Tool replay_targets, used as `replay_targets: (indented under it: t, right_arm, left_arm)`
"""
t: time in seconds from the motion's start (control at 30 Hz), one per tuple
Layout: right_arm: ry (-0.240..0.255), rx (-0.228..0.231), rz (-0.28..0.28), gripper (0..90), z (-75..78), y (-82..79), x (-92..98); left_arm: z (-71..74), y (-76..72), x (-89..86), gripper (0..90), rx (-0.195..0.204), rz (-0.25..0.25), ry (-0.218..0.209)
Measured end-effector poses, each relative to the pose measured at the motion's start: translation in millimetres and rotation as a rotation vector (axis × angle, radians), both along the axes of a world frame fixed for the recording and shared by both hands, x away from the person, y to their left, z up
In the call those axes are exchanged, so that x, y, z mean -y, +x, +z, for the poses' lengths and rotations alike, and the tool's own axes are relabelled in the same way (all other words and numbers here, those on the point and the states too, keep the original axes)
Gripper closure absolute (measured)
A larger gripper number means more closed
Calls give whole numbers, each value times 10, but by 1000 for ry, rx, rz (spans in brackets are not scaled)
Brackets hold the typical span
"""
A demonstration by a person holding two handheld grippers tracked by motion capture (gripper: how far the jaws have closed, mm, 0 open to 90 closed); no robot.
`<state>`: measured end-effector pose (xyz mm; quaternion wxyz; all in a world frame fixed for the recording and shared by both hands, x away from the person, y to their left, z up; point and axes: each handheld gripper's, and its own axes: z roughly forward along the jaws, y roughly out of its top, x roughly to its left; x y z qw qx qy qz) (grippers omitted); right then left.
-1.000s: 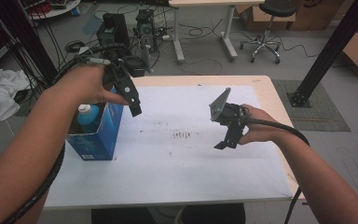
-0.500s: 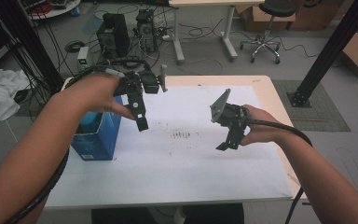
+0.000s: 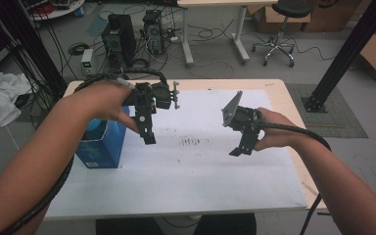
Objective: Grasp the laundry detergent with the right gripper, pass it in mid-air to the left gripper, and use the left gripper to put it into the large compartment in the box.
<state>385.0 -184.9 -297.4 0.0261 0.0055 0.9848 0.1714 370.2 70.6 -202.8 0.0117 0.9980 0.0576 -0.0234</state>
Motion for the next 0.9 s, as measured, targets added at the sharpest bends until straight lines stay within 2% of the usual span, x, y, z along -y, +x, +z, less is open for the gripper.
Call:
replay_targets:
  t: [0.2, 0.27, 0.57, 0.9]
  right_arm:
    - [-12, -2, -1, 0, -10, -8, 16]
    - [-15, -1, -3, 0, -10, -15, 24]
    - [-4, -1, -5, 0, -13, -23, 58]
    - [-3, -4, -5, 0, -33, -6, 73]
  left_arm:
    - [-39, -9, 3, 1, 1, -11, -5]
    - [-36, -12, 8, 1, -12, -14, -6]
    - [-46, -2, 75, 1, -22, -21, -3]
    - [-81, 19, 105, 1, -25, -28, -17]
